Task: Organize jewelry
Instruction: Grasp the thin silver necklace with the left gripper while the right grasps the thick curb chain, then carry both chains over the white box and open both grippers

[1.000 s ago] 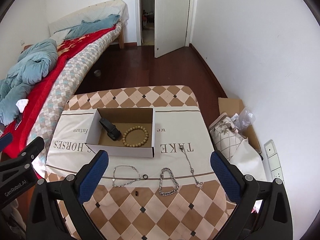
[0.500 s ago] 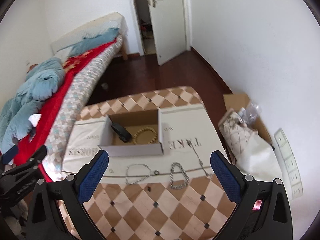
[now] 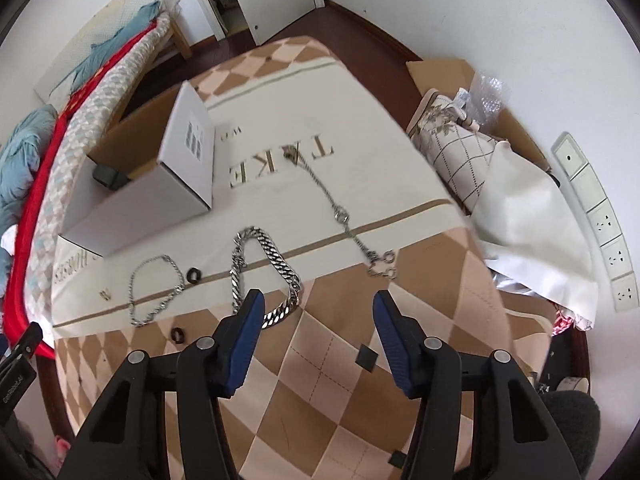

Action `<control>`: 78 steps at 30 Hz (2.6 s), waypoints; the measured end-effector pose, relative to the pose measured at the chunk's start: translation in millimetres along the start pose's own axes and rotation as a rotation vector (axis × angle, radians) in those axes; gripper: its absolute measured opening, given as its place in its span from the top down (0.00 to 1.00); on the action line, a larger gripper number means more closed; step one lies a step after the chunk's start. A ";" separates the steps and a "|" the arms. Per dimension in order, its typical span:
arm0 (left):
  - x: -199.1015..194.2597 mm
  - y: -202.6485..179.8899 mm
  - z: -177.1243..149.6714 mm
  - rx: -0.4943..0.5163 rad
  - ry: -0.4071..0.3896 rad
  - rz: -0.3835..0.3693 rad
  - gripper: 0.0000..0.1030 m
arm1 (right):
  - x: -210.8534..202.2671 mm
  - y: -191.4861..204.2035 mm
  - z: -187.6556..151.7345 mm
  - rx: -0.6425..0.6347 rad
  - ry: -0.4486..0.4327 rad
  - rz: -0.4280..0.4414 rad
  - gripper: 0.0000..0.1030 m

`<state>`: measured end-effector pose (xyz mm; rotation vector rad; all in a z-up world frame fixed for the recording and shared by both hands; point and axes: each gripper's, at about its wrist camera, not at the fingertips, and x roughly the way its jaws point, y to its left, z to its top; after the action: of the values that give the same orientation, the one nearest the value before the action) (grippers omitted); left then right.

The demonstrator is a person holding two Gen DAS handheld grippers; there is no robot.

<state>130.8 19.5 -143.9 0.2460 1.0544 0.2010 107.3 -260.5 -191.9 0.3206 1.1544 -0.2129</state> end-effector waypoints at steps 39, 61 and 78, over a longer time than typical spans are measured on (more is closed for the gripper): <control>33.3 -61.6 17.8 0.096 0.207 -0.424 0.99 | -6.0 -17.2 -11.5 0.005 -0.001 -0.031 0.96; -63.8 -2.5 77.8 0.028 -0.017 -0.559 0.99 | -83.0 22.5 25.1 -0.032 -0.116 0.155 0.96; -37.9 -18.7 165.2 0.064 -0.023 -0.565 0.99 | -88.8 122.3 145.6 -0.240 -0.105 0.266 0.96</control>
<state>258.2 -26.1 -40.1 0.0012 1.0690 -0.3439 237.8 -197.9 -39.9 0.2445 1.0095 0.1406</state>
